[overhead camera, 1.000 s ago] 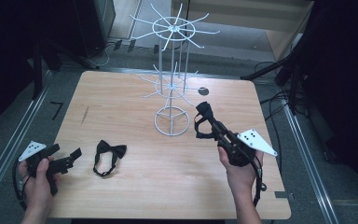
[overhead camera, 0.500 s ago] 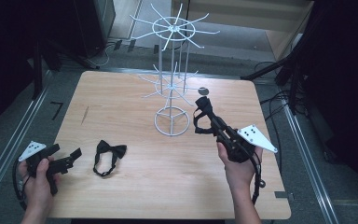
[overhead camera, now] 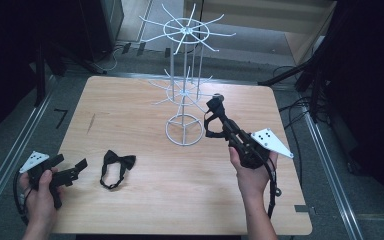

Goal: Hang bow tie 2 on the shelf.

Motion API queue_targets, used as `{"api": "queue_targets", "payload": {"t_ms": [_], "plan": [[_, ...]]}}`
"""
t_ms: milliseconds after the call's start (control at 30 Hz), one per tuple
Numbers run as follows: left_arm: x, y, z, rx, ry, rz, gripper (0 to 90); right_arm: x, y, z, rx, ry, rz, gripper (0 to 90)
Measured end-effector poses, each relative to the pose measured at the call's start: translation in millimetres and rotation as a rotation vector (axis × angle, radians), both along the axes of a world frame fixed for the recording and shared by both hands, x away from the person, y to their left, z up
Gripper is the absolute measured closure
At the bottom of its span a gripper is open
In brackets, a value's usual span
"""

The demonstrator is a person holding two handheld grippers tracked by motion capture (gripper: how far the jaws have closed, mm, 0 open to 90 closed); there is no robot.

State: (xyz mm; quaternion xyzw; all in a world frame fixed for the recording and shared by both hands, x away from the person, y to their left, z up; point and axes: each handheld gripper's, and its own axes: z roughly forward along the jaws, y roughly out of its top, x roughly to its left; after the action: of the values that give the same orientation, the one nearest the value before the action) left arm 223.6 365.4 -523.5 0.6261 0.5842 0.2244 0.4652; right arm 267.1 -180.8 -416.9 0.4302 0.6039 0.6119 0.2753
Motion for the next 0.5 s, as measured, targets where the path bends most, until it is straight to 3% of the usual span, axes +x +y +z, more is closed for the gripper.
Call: {"api": "queue_targets", "payload": {"t_ms": [500], "plan": [[0.1, -0.1, 0.0, -0.001, 0.000, 0.000, 0.2, 11.3, 12.4, -0.7, 0.028, 0.017, 0.003, 79.4]]}}
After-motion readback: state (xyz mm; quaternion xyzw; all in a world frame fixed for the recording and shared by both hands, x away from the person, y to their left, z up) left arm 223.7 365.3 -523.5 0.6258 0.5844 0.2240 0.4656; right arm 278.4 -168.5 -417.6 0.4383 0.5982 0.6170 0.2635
